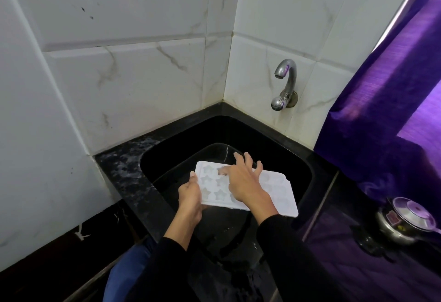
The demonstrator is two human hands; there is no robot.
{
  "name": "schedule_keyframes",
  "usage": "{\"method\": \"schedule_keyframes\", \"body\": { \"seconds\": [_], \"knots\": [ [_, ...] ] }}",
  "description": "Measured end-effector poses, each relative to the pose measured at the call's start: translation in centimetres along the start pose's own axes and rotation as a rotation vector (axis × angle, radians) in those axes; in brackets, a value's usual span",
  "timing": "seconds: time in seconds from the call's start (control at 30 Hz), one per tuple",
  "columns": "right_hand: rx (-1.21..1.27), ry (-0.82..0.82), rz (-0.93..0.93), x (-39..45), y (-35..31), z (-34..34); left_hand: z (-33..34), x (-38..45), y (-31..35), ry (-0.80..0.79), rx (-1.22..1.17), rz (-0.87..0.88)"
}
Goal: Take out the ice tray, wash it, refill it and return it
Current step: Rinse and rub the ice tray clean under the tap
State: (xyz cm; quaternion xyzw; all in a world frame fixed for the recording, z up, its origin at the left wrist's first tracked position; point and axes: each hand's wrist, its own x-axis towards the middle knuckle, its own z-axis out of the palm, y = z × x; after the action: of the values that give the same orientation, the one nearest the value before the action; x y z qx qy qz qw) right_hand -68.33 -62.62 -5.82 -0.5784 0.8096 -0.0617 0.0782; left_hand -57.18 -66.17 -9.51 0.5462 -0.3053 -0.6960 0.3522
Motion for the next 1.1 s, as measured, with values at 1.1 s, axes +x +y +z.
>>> {"method": "schedule_keyframes", "body": {
  "seconds": [1.1],
  "knots": [
    [0.04, 0.046, -0.031, 0.7, -1.5, -0.2, 0.4, -0.3, -0.2, 0.002, -0.002, 0.032]
  ]
}}
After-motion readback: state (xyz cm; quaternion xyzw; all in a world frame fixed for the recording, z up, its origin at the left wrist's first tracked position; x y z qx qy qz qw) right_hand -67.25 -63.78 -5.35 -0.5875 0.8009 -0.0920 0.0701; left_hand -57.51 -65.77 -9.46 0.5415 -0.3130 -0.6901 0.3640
